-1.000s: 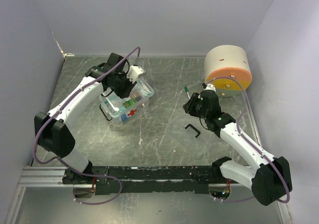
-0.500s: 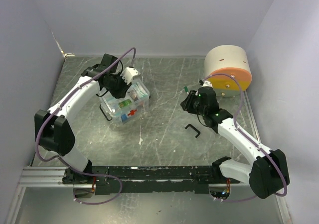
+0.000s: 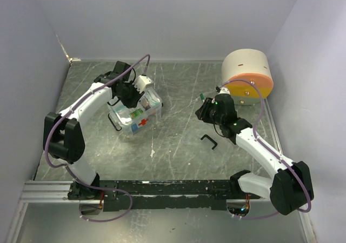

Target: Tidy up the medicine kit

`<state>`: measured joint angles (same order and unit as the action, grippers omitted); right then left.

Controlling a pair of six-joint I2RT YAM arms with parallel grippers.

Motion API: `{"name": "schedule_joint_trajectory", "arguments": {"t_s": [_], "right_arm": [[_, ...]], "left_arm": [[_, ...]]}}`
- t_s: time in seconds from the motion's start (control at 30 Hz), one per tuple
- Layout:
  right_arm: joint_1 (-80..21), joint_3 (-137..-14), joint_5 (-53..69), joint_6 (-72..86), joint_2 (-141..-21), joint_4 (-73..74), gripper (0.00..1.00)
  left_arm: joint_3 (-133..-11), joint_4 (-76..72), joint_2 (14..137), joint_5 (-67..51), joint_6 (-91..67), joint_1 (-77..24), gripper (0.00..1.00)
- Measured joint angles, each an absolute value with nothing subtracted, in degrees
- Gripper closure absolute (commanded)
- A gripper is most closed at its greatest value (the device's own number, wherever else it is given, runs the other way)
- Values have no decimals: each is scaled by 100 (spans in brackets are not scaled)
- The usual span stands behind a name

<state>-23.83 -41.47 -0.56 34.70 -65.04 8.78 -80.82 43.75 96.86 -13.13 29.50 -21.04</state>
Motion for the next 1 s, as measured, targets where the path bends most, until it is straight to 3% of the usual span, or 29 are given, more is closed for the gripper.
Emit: {"name": "schedule_joint_trajectory", "arguments": {"t_s": [1.0], "right_arm": [[-2383,-4147,32,3476,-6508,801,69]], "left_arm": [[-8119,4606,9642,-1100,2803,-2086,78]]}}
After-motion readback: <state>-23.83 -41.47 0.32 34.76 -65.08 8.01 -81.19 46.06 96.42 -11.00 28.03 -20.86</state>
